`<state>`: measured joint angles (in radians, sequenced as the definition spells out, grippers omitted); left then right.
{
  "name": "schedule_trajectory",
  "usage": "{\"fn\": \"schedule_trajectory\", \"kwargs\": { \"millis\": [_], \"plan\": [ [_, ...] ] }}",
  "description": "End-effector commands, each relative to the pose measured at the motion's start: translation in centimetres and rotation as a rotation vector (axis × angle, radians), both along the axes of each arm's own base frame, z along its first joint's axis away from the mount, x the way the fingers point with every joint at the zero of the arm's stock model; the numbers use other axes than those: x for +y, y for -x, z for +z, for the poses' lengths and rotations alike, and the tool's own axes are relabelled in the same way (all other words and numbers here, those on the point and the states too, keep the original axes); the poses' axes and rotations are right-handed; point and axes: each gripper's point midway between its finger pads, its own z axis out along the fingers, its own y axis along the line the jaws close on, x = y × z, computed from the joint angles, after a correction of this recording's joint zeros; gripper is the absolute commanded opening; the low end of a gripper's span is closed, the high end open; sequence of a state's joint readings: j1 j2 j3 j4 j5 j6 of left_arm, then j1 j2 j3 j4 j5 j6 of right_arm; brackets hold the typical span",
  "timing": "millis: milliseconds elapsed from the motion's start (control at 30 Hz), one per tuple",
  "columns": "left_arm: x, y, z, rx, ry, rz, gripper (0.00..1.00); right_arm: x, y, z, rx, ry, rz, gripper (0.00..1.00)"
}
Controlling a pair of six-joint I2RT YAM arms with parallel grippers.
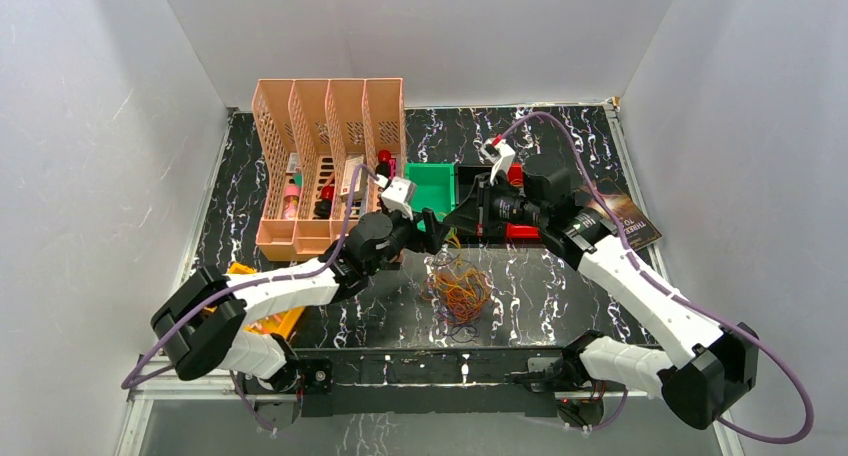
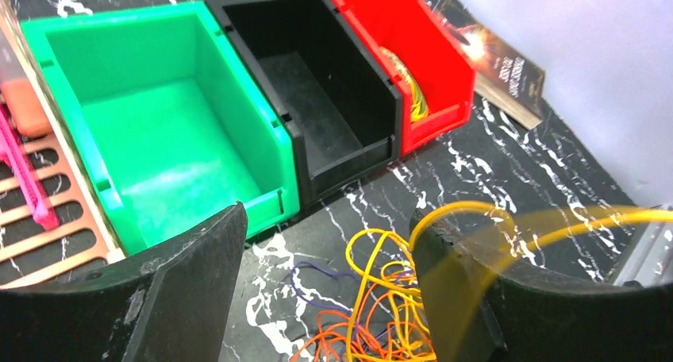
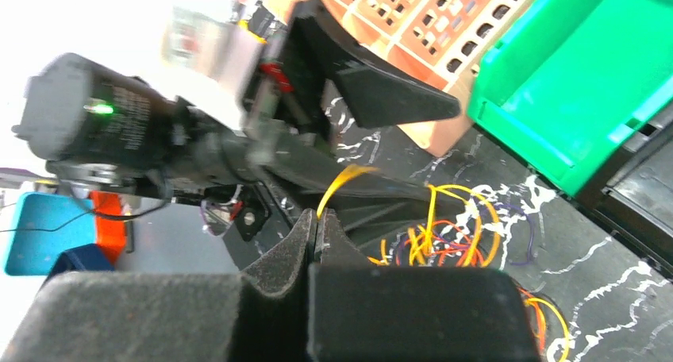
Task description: Untangle the cables
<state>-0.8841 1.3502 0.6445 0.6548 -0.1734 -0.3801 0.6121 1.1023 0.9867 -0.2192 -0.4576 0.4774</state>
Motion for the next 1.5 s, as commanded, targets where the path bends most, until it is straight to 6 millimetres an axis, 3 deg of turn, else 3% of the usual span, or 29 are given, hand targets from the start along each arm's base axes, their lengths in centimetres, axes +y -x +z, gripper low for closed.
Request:
{"fn": "schedule_trajectory", "kwargs": {
  "millis": [0, 200, 467, 867, 1033, 1233, 1367, 1467],
  "plan": [
    [0.7, -0.6, -0.7, 0.02, 0.029, 0.07, 0.74, 0.8, 1.3, 5.6, -0.102, -0.16, 0.06, 0.0],
    [1.8, 0.0, -4.6, 0.09, -0.019, 0.097, 0.67, 0.4, 2.1, 8.9, -0.162, -0.22, 0.064, 0.0],
    [2.6, 1.3, -8.1, 0.165, -0.058, 0.094, 0.69, -0.7, 2.5, 13.1, -0.258, -0.286, 0.017, 0.0],
    [3.6, 1.9, -10.0, 0.2, -0.091, 0.105, 0.74, -3.1, 2.0, 20.5, -0.465, -0.308, -0.098, 0.0],
    [3.6, 2.1, -8.2, 0.134, -0.078, 0.07, 0.87, -4.0, 0.8, 21.7, -0.519, -0.279, -0.173, 0.0],
    [2.4, 3.4, -1.0, -0.082, -0.009, -0.09, 0.91, -4.2, -0.9, 19.1, -0.469, -0.223, -0.237, 0.0],
    [0.3, 5.7, 1.8, -0.186, 0.017, -0.286, 0.92, -3.9, -1.1, 18.3, -0.449, -0.222, -0.238, 0.03],
    [-1.6, 7.0, 2.8, -0.221, 0.024, -0.377, 0.91, -3.9, -1.4, 17.7, -0.434, -0.215, -0.254, 0.0]
  ]
}}
